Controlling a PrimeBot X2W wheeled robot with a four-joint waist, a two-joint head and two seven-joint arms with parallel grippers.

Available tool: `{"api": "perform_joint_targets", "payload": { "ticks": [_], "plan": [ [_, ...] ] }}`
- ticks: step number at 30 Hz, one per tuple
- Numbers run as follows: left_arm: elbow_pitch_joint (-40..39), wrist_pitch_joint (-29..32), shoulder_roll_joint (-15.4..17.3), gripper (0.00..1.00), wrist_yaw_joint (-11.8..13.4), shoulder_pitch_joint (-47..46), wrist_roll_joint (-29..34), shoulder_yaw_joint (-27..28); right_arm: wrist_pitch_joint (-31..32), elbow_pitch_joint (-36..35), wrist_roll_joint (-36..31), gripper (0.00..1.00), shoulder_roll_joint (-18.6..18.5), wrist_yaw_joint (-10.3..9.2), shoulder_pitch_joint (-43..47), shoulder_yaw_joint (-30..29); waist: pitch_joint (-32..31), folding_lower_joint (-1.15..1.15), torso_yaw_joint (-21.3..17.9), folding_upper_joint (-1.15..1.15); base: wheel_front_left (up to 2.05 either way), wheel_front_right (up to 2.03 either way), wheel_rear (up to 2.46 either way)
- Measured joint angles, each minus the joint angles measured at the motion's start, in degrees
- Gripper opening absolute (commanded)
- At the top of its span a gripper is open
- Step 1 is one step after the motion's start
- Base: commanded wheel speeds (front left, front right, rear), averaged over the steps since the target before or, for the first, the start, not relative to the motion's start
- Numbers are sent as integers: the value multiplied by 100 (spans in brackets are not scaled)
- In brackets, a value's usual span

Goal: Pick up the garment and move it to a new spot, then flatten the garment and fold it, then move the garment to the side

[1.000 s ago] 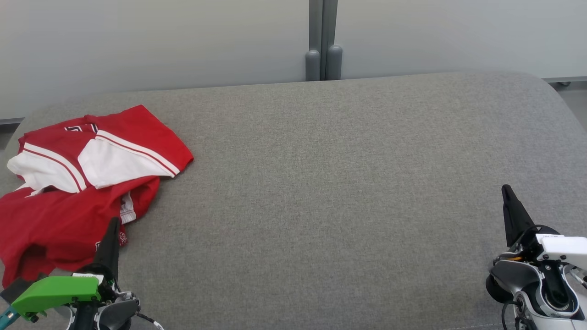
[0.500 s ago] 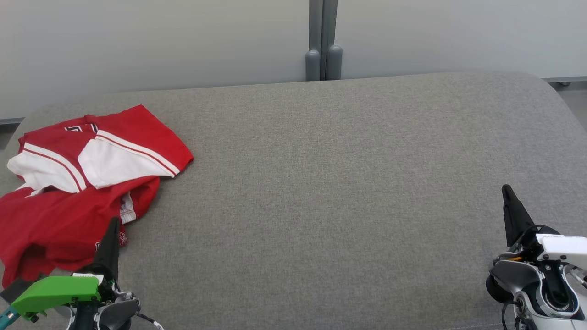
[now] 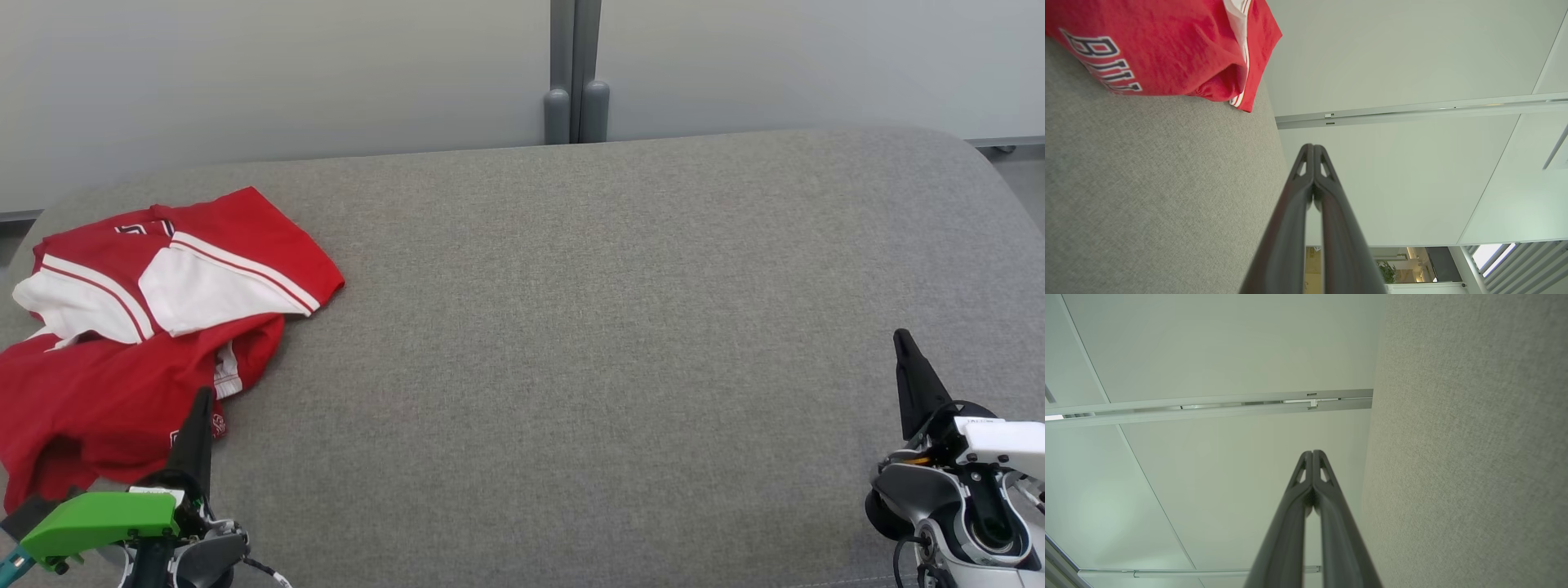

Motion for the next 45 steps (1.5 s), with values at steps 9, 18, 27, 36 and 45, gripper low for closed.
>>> {"api": "perform_joint_targets", "payload": {
  "ticks": [9,18,27,36,45],
  "plan": [
    [0,0,0,0,0,0,0,-1,1,0,-1,0,0,0,0,-4,0,0,0,0,0,0,0],
    [0,0,0,0,0,0,0,-1,1,0,-1,0,1,0,0,-10,0,0,0,0,0,0,0],
    [0,0,0,0,0,0,0,-1,1,0,-1,0,2,0,0,-12,0,0,0,0,0,0,0],
    [0,0,0,0,0,0,0,-1,1,-1,-1,0,4,0,0,-16,0,0,0,0,0,0,0],
    [0,0,0,0,0,0,0,-1,1,-1,-2,0,7,0,0,-22,0,0,0,0,0,0,0]
  ]
}}
